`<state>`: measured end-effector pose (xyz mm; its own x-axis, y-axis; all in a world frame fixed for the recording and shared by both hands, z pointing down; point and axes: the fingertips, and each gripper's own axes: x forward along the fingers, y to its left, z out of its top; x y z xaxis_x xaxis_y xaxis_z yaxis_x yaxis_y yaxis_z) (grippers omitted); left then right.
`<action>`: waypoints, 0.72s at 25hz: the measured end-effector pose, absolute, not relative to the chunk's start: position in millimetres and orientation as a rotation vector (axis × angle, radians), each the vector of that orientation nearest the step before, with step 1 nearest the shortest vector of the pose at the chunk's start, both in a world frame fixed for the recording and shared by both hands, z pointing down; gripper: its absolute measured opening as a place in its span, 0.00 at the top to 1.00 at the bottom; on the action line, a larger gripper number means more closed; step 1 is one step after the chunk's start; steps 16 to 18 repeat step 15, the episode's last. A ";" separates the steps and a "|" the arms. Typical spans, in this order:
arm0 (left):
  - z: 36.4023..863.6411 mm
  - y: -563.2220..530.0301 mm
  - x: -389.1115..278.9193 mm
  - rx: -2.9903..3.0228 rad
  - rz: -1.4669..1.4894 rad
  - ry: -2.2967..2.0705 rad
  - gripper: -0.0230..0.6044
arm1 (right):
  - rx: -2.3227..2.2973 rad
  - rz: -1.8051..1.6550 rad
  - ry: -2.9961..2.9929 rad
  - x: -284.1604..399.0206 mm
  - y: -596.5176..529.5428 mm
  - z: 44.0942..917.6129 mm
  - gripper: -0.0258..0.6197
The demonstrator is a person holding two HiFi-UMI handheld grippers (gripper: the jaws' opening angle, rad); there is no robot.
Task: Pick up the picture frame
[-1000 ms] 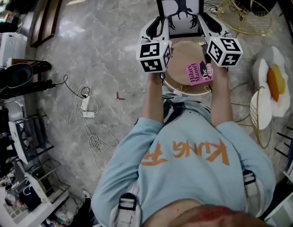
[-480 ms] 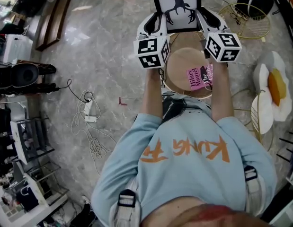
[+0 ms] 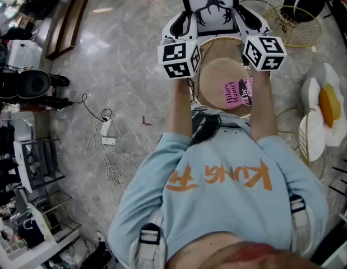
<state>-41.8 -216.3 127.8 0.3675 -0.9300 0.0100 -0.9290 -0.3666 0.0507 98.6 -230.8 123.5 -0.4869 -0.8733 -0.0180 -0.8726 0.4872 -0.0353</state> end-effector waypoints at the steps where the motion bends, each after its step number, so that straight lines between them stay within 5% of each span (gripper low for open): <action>1: 127.1 -216.1 -41.6 2.561 -0.032 -1.740 0.83 | -1.574 -0.031 2.678 98.9 -230.5 123.0 0.85; 18: 120.2 -222.0 -30.3 2.590 -0.051 -1.731 0.83 | -1.585 0.009 2.664 110.0 -234.5 114.3 0.85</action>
